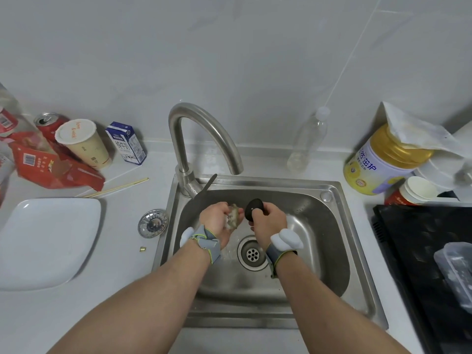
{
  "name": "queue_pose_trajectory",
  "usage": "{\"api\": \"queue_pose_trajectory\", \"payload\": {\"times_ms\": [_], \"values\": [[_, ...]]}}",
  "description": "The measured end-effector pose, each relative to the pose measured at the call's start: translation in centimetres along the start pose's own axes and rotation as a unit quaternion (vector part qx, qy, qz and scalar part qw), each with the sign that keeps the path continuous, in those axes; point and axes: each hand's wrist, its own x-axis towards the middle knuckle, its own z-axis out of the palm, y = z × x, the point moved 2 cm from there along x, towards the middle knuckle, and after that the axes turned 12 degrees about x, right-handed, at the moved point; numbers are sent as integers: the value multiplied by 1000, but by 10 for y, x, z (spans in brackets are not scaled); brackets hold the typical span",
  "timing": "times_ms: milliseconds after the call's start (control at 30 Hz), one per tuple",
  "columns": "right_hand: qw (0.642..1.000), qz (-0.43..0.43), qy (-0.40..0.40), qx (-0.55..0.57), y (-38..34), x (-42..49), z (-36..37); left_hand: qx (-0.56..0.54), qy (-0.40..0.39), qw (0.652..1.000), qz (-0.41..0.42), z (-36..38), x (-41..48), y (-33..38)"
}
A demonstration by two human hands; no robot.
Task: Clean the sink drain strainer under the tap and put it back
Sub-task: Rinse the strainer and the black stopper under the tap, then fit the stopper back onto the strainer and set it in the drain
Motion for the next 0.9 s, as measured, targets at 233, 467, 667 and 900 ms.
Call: {"api": "queue_pose_trajectory", "payload": {"times_ms": [233,467,667,900], "values": [[1000,-9,1,-4,-8,-5,-1,197,37,979,43,-3,14,2],[1000,-9,-10,-13,-9,-6,2,427,78,893,116,7,8,15],[999,-10,-26,-37,-5,-2,13,515,95,847,96,4,-6,19],[994,5,-63,-87,11,-4,31,623,47,774,101,-37,-10,24]]}}
